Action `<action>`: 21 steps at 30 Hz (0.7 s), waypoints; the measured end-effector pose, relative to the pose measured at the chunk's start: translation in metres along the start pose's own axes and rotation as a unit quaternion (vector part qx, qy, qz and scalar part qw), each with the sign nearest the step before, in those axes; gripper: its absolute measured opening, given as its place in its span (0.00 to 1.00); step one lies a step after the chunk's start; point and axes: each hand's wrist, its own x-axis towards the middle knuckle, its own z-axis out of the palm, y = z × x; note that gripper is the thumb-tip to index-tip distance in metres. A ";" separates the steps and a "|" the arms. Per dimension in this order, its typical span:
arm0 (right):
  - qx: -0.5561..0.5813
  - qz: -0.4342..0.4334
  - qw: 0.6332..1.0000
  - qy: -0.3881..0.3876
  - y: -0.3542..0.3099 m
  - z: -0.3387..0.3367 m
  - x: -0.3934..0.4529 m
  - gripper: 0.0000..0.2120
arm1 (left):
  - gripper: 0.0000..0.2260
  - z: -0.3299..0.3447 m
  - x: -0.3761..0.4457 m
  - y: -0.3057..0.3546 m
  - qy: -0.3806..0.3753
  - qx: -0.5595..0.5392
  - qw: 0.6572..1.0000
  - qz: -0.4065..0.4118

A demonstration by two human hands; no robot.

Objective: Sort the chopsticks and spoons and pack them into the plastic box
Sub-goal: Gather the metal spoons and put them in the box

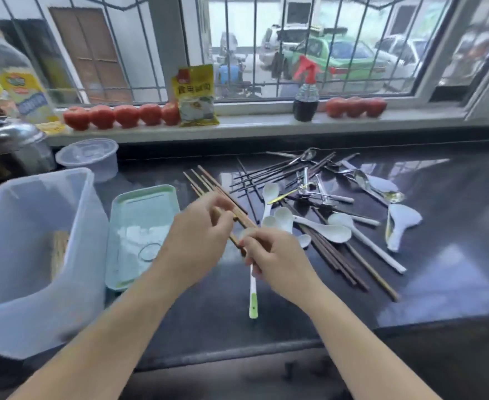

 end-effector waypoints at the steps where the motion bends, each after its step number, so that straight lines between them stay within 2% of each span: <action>1: -0.007 0.012 1.000 0.020 0.012 -0.013 -0.010 0.12 | 0.07 0.024 0.001 -0.014 -0.001 0.039 0.999 0.002; 5: -0.017 0.056 0.987 0.147 0.049 -0.064 -0.032 0.12 | 0.10 0.085 0.011 -0.044 0.042 0.127 0.987 0.086; 8: -0.064 0.047 0.967 0.241 0.064 -0.093 -0.025 0.12 | 0.10 0.108 0.040 -0.043 0.085 0.102 0.985 0.115; 10: -0.094 0.040 0.959 0.263 0.071 -0.105 -0.018 0.11 | 0.09 0.117 0.057 -0.045 0.118 0.080 0.982 0.124; 16: -0.220 0.027 0.947 0.232 0.080 -0.139 0.029 0.07 | 0.10 0.119 0.078 -0.065 0.187 -0.021 0.978 0.091; 19: -0.346 0.042 0.912 0.215 0.086 -0.162 0.092 0.11 | 0.09 0.117 0.079 -0.065 0.182 -0.047 0.978 0.087; 21: -0.431 0.088 0.884 0.159 0.097 -0.178 0.129 0.12 | 0.10 0.117 0.078 -0.065 0.176 -0.064 0.979 0.082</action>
